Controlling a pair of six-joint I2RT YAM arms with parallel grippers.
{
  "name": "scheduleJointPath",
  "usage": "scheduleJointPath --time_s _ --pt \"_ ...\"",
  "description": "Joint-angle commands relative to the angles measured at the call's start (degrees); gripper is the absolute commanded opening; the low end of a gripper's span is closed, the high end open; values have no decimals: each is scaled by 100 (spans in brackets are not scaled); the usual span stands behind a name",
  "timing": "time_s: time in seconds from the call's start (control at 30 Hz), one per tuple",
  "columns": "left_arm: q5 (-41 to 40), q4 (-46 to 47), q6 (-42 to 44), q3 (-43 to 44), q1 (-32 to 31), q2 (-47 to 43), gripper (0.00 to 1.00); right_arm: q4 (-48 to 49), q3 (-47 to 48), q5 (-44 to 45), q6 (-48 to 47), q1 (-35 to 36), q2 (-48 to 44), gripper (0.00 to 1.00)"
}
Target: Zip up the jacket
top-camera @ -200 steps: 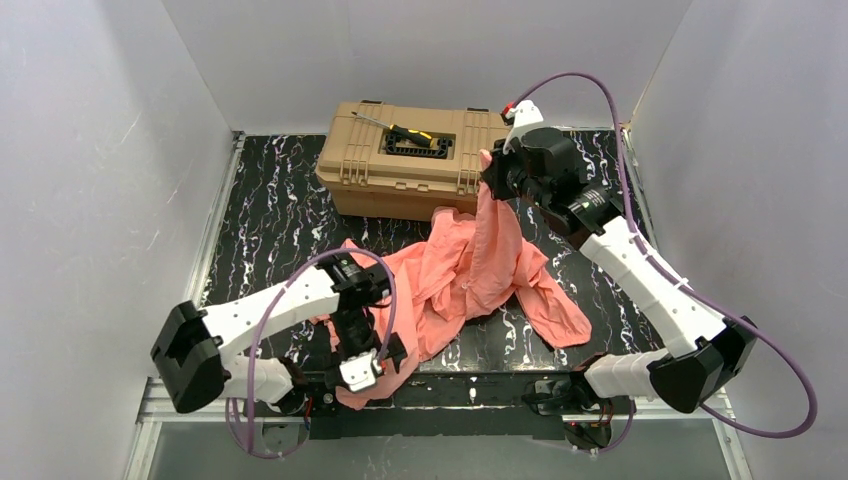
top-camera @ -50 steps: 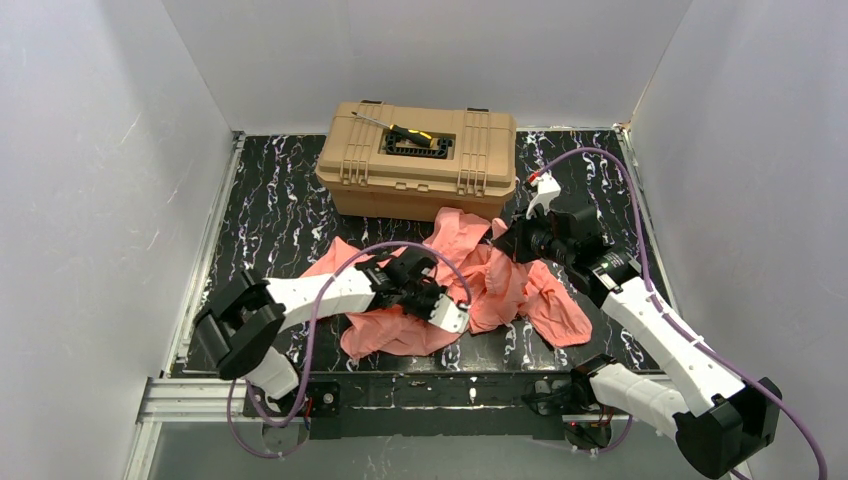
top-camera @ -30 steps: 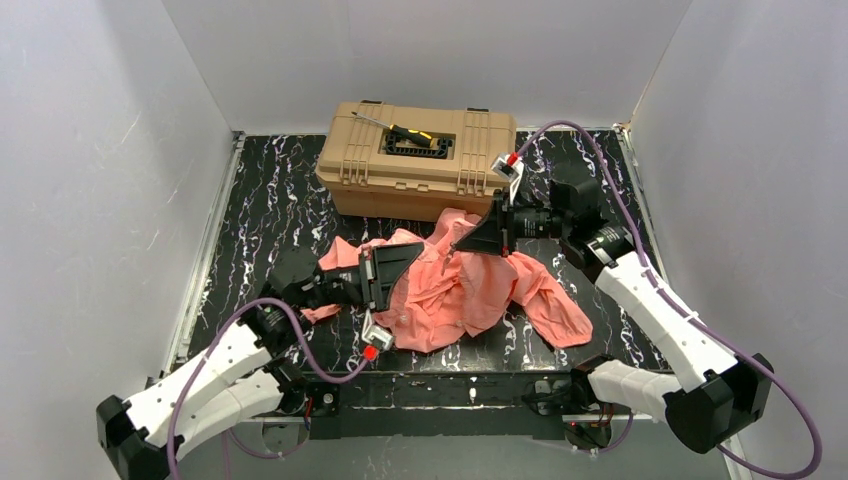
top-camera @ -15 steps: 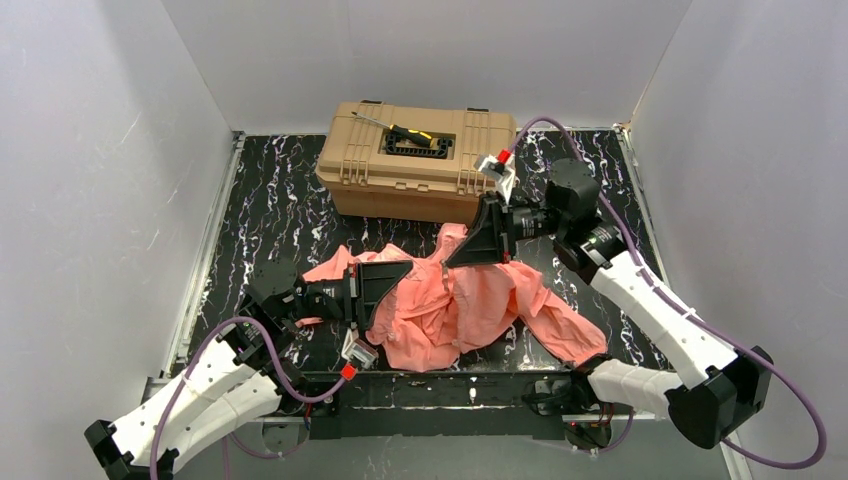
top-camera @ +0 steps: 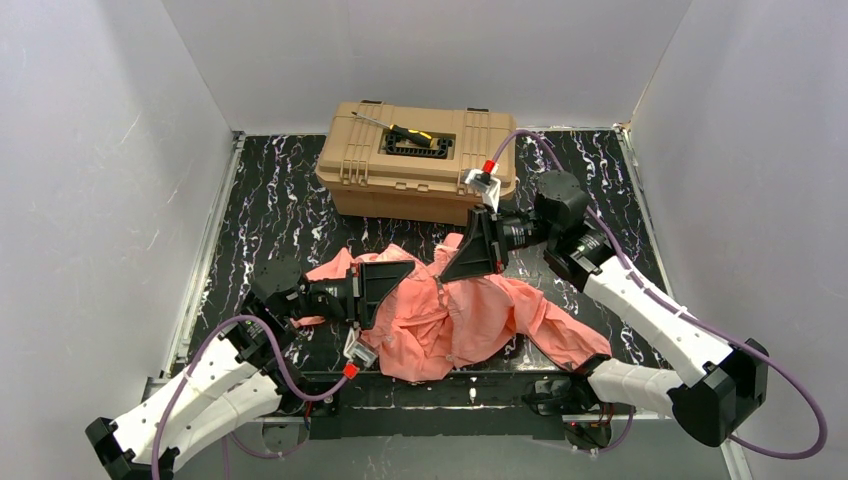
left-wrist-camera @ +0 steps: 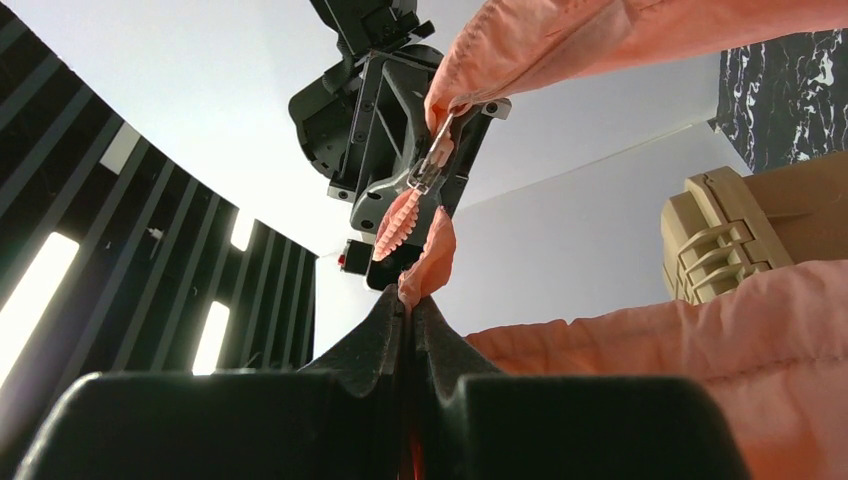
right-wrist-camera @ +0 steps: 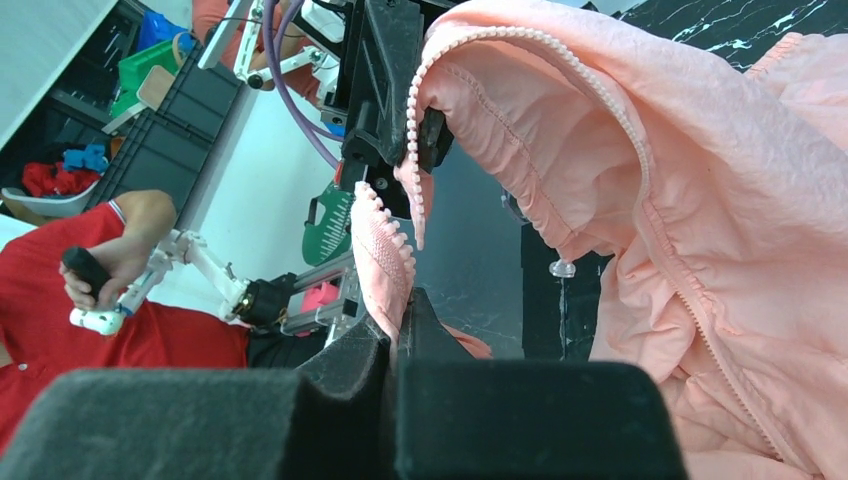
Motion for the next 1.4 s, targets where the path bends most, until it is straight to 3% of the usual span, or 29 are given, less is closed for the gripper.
scheduleJointPath --time_s 0.0,0.1,0.2,0.37,0.47,0.53,0.67,0.7,0.8,0.87,0.97,1.03,1.13,1.23,1.37 --pt "84 20 100 185 28 2 0 444 61 -134 202 20 52 1" --pt "33 -246 -84 -20 28 -75 0 27 218 23 -125 -28 112 1" --pt "-236 -1095 -424 -393 28 -246 0 -2778 952 951 -1961 -369 395 1" --pt "-344 -872 -635 -1768 345 -397 0 -3436 801 2378 -2296 -626 771 1" --pt "-255 -1238 -678 -2030 723 -378 5 -3473 615 3212 -2406 -629 987 1" --pt "-302 -1767 -885 -1994 815 -342 15 -3449 618 3889 -2449 -629 1075 1" --pt "-14 -3191 -1479 -1460 826 -240 68 -3305 820 4790 -2494 -629 1309 1" --pt "123 -3624 -1551 -1300 821 -239 74 -3246 861 4888 -2492 -629 1351 1" --pt "413 -4843 -1665 -825 812 -210 80 -3148 943 4975 -2522 -629 1465 1" --pt "596 -5160 -2471 -572 787 -128 82 -3171 990 4962 -2562 -630 1533 1" --pt "609 -4713 -4747 -74 657 376 82 -3156 976 4896 -2567 -629 1532 1" --pt "241 -3806 -6790 198 628 887 79 -3094 921 4866 -2560 -629 1488 1" --pt "-801 -2927 -8631 434 492 1501 74 -3076 862 4849 -2549 -629 1435 1" --pt "-2693 -2599 -9564 603 29 2042 71 -3089 792 4853 -2541 -629 1355 1" --pt "-3824 -2187 -10350 641 -124 2390 70 -3031 647 4875 -2480 -629 1160 1"
